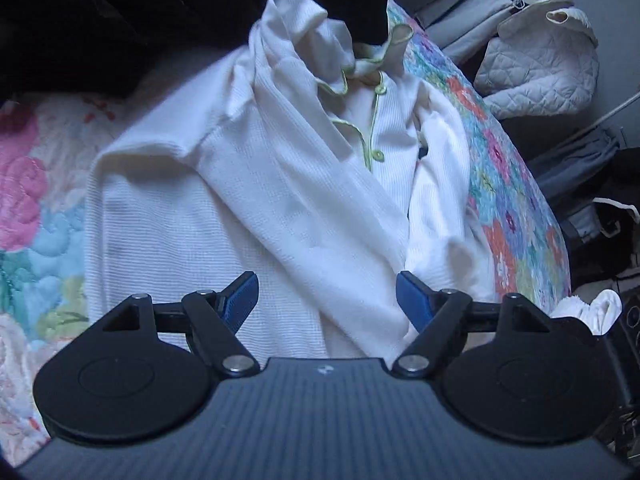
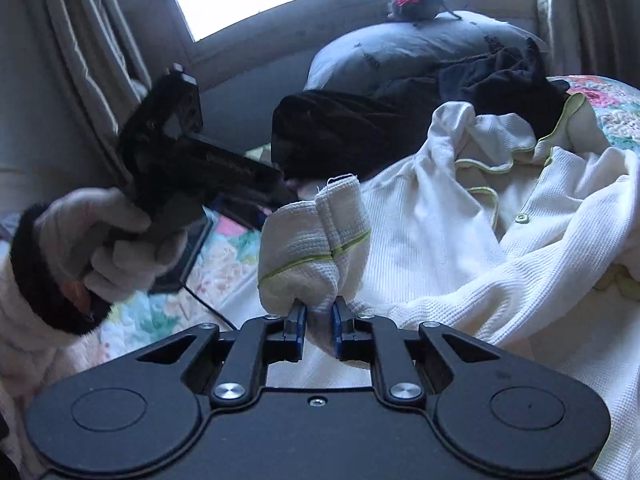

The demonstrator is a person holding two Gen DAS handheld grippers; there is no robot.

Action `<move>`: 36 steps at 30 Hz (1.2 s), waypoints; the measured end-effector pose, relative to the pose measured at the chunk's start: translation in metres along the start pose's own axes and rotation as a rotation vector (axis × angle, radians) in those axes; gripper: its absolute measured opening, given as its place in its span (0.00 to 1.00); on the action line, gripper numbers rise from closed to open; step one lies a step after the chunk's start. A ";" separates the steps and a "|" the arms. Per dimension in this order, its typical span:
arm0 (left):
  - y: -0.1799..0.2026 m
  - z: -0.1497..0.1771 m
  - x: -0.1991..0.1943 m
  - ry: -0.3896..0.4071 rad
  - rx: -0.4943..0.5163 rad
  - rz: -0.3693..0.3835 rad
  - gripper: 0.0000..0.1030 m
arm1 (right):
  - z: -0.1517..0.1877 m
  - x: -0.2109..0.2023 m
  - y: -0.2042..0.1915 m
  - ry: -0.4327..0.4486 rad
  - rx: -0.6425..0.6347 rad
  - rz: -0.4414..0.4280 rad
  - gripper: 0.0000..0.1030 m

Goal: Fold clothes

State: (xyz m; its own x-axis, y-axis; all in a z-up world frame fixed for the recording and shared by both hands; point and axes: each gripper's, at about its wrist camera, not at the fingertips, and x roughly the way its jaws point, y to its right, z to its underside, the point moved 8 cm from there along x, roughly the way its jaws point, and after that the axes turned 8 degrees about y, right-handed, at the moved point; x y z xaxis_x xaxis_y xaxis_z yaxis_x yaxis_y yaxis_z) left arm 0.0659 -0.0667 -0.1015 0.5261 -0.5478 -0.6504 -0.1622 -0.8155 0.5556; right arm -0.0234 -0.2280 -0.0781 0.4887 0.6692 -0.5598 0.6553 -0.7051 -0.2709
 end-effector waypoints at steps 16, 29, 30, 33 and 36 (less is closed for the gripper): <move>0.045 0.041 0.006 -0.070 0.319 0.057 0.82 | 0.039 -0.051 0.083 0.191 0.597 0.214 0.47; 0.068 0.064 0.007 -0.037 0.445 0.149 0.83 | -0.011 -0.010 0.080 0.264 0.588 0.074 0.13; 0.070 0.063 0.006 -0.028 0.430 0.164 0.85 | -0.017 -0.008 0.078 0.267 0.582 0.060 0.13; 0.072 0.062 0.010 0.002 0.387 0.186 0.88 | -0.034 0.001 0.074 0.276 0.561 0.017 0.13; 0.057 0.057 0.019 0.035 0.355 0.146 0.80 | -0.059 0.017 0.061 0.268 0.532 -0.048 0.13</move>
State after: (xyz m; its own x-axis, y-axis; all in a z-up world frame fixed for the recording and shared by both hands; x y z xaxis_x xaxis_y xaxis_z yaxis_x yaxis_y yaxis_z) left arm 0.0191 -0.1340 -0.1110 0.5038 -0.6609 -0.5562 -0.5134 -0.7469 0.4226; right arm 0.0590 -0.2454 -0.0576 0.6395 0.6900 -0.3391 0.3352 -0.6471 -0.6847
